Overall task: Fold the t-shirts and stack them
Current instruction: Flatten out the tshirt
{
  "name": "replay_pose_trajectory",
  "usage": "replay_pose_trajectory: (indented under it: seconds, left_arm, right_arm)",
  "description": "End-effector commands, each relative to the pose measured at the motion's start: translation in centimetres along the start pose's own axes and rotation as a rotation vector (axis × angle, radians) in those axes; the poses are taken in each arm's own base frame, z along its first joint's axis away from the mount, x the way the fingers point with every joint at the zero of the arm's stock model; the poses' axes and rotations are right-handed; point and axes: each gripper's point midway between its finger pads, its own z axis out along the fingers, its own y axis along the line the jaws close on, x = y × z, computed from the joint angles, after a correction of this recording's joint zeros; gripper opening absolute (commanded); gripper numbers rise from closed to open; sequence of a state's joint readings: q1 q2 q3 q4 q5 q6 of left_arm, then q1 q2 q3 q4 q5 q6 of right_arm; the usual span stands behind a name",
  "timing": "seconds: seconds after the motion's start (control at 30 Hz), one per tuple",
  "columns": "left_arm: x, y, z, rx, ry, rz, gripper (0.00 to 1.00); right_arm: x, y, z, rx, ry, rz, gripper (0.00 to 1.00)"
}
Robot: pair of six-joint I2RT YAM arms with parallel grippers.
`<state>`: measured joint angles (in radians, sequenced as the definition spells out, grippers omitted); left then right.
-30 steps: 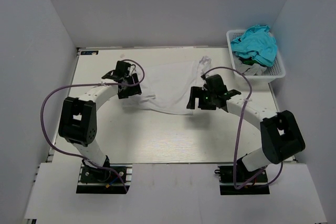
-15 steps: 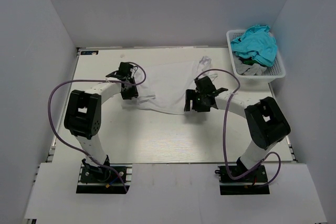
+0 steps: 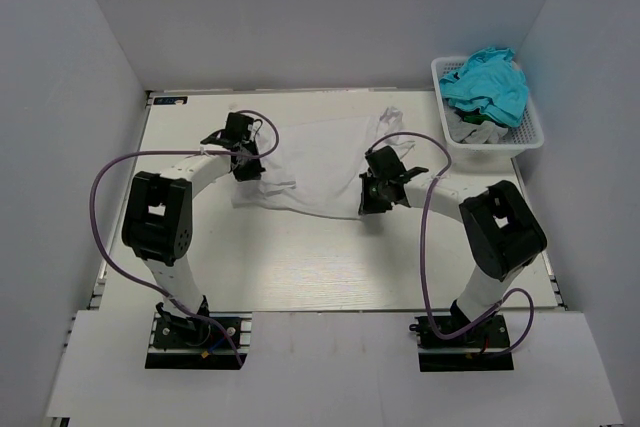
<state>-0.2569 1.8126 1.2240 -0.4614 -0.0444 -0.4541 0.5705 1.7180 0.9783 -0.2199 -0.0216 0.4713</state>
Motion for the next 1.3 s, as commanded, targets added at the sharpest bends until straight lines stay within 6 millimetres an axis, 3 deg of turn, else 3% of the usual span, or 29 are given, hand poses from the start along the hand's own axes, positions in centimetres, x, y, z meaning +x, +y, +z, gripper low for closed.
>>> replay_pose_trajectory:
  seconds: [0.0, 0.1, 0.17, 0.2, 0.27, 0.33, 0.43, 0.6, 0.77, 0.87, 0.97, 1.0, 1.07, 1.1, 1.13, 1.17, 1.27]
  left_arm:
    - [-2.5, -0.7, -2.3, 0.042, -0.083, -0.050, 0.00]
    - [-2.9, 0.3, -3.9, 0.004, -0.144, -0.116, 0.00]
    - [-4.8, 0.4, -7.8, 0.017, -0.270, -0.160, 0.00]
    - [-4.3, 0.6, -7.5, 0.012, -0.259, -0.168, 0.00]
    - [-5.6, 1.0, -10.3, 0.012, -0.348, -0.212, 0.00]
    - [-5.6, 1.4, -11.6, 0.001, -0.372, -0.257, 0.00]
    - [-5.4, 2.6, -13.5, -0.032, -0.393, -0.345, 0.00]
    - [-5.0, 3.6, -16.1, -0.049, -0.437, -0.456, 0.00]
    - [-8.6, -0.5, -21.7, 0.207, -0.579, -0.424, 0.00]
    - [-11.1, -2.0, -26.1, 0.306, -0.678, -0.411, 0.00]
    - [-13.1, -2.3, -30.2, 0.342, -0.763, -0.426, 0.00]
    - [-14.0, -2.6, -33.2, 0.387, -0.832, -0.419, 0.00]
    - [-14.8, -2.9, -36.2, 0.432, -0.894, -0.424, 0.00]
    - [-15.4, -2.8, -37.4, 0.436, -0.928, -0.421, 0.00]
    - [-15.8, -3.2, -40.3, 0.481, -0.975, -0.421, 0.00]
    - [-15.9, -3.2, -41.9, 0.497, -1.006, -0.415, 0.00]
    - [-16.4, -3.4, -47.2, 0.570, -1.099, -0.393, 0.00]
  right_arm:
    - [-0.5, 0.2, -0.6, 0.008, -0.007, 0.004, 0.00]
    - [-1.4, -0.1, -1.7, 0.034, -0.059, 0.004, 0.00]
    - [-3.3, -0.2, -4.1, 0.049, -0.164, 0.008, 0.00]
    - [-3.4, -0.2, -4.1, 0.049, -0.164, 0.008, 0.00]
    - [-5.1, -0.2, -6.6, 0.061, -0.256, 0.009, 0.00]
    - [-6.3, -0.2, -8.9, 0.075, -0.320, 0.010, 0.00]
    - [-7.9, -2.1, -11.2, 0.182, -0.416, 0.039, 0.00]
    - [-8.2, -4.4, -14.4, 0.279, -0.477, 0.096, 0.00]
    - [-11.9, -1.8, -19.2, 0.173, -0.622, 0.061, 0.00]
    - [-15.2, 0.3, -23.7, 0.111, -0.758, 0.003, 0.00]
    - [-18.4, 1.1, -30.2, 0.123, -0.917, 0.001, 0.00]
    - [-18.8, 1.1, -31.4, 0.131, -0.946, -0.001, 0.00]
    - [-20.5, 2.0, -36.0, 0.116, -1.054, -0.023, 0.00]
    - [-20.8, 2.3, -38.0, 0.103, -1.105, -0.021, 0.00]
    - [-21.4, 2.8, -40.3, 0.084, -1.162, -0.024, 0.00]
    - [-21.6, 3.1, -42.9, 0.077, -1.218, -0.046, 0.00]
    - [-21.9, 4.3, -48.4, 0.031, -1.323, -0.088, 0.00]
